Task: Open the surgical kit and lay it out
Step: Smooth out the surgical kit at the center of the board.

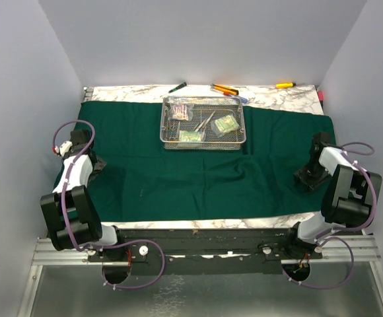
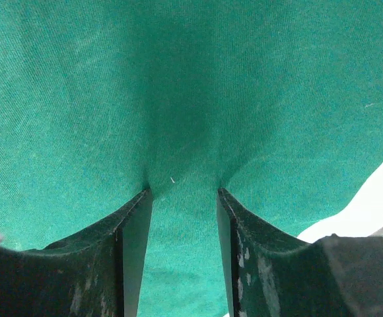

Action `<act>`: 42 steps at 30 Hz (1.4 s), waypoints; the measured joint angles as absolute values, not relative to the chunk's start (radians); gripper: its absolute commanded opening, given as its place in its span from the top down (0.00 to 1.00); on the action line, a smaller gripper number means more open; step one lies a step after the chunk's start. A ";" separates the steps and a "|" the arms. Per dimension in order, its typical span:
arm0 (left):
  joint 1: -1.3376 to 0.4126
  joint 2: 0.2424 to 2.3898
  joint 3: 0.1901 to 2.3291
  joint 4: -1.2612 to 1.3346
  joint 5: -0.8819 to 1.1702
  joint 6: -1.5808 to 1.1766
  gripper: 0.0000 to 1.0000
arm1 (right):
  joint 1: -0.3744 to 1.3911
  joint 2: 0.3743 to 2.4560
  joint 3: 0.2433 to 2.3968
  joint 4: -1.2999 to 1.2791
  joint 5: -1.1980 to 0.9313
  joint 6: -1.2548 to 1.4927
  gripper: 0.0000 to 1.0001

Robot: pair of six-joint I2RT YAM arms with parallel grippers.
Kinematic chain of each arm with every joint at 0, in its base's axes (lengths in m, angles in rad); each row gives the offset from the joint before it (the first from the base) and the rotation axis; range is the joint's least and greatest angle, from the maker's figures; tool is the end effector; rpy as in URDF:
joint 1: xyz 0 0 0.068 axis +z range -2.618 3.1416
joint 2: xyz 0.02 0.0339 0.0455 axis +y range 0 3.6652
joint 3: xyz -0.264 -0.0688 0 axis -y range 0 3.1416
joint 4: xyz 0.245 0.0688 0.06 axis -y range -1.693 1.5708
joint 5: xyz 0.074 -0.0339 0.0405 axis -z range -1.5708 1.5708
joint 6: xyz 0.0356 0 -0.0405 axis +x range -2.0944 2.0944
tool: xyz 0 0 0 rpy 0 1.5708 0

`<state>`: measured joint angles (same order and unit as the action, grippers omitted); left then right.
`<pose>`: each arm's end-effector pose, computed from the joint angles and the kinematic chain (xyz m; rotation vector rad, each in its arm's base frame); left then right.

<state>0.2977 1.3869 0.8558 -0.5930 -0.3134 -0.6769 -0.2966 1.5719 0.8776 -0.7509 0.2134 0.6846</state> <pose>0.2453 0.0867 0.2034 -1.3155 2.2808 0.2956 0.2470 -0.0834 0.1589 1.4146 2.6060 -0.2757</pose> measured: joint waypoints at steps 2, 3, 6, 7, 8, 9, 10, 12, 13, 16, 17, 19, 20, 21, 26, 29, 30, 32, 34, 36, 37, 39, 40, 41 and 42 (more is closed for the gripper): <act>0.305 1.396 0.856 -0.593 -0.310 -0.682 0.34 | -0.297 1.567 0.873 -0.756 0.219 0.703 0.53; 0.308 1.402 0.856 -0.593 -0.310 -0.686 0.34 | -0.301 1.564 0.872 -0.761 0.224 0.718 0.54; 0.319 1.428 0.856 -0.594 -0.311 -0.701 0.34 | -0.321 1.553 0.864 -0.779 0.228 0.761 0.55; 0.321 1.435 0.856 -0.594 -0.311 -0.704 0.34 | -0.337 1.548 0.859 -0.790 0.228 0.775 0.55; 0.324 1.444 0.857 -0.596 -0.313 -0.709 0.34 | -0.360 1.540 0.850 -0.806 0.227 0.793 0.55; 0.326 1.449 0.858 -0.600 -0.315 -0.713 0.34 | -0.381 1.533 0.842 -0.822 0.227 0.807 0.55; 0.328 1.456 0.862 -0.607 -0.322 -0.718 0.34 | -0.396 1.526 0.836 -0.836 0.228 0.818 0.55; 0.330 1.464 0.876 -0.618 -0.333 -0.722 0.34 | -0.422 1.515 0.824 -0.875 0.228 0.850 0.56; 0.331 1.468 0.888 -0.623 -0.340 -0.723 0.34 | -0.431 1.514 0.823 -0.895 0.229 0.866 0.56; 0.333 1.484 0.927 -0.633 -0.361 -0.730 0.34 | -0.445 1.515 0.823 -0.952 0.230 0.907 0.58; 0.333 1.489 0.940 -0.635 -0.367 -0.733 0.34 | -0.447 1.517 0.823 -0.972 0.229 0.920 0.58; 0.333 1.497 0.963 -0.636 -0.372 -0.736 0.34 | -0.447 1.517 0.834 -1.006 0.230 0.930 0.57; 0.333 1.500 0.978 -0.639 -0.373 -0.736 0.34 | -0.447 1.517 0.852 -1.028 0.231 0.934 0.56; 0.333 1.502 0.991 -0.639 -0.373 -0.736 0.34 | -0.447 1.518 0.889 -1.050 0.231 0.936 0.55; 0.333 1.525 1.084 -0.636 -0.355 -0.708 0.35 | -0.389 1.520 1.126 -1.040 0.255 0.915 0.49; 0.333 1.549 1.141 -0.606 -0.303 -0.672 0.35 | -0.314 1.556 1.260 -0.971 0.263 0.849 0.48; 0.333 1.555 1.152 -0.594 -0.287 -0.664 0.35 | -0.292 1.584 1.298 -0.937 0.263 0.815 0.47; 0.332 1.590 1.189 -0.568 -0.233 -0.638 0.35 | -0.259 1.654 1.361 -0.864 0.253 0.742 0.45; 0.331 1.638 1.234 -0.542 -0.184 -0.617 0.35 | -0.228 1.760 1.439 -0.790 0.234 0.636 0.43; 0.321 1.705 1.290 -0.520 -0.136 -0.590 0.35 | -0.215 1.860 1.511 -0.733 0.205 0.543 0.42; 0.316 1.737 1.318 -0.513 -0.121 -0.577 0.35 | -0.212 1.914 1.558 -0.716 0.187 0.494 0.41; 0.298 1.808 1.378 -0.497 -0.093 -0.553 0.36 | -0.210 2.025 1.665 -0.678 0.154 0.399 0.40; 0.286 1.846 1.411 -0.490 -0.082 -0.538 0.36 | -0.210 2.063 1.700 -0.662 0.138 0.366 0.40; 0.276 1.874 1.437 -0.486 -0.073 -0.529 0.36 | -0.210 2.103 1.740 -0.652 0.123 0.331 0.39; 0.262 1.911 1.471 -0.481 -0.068 -0.517 0.36 | -0.210 2.143 1.782 -0.643 0.107 0.294 0.39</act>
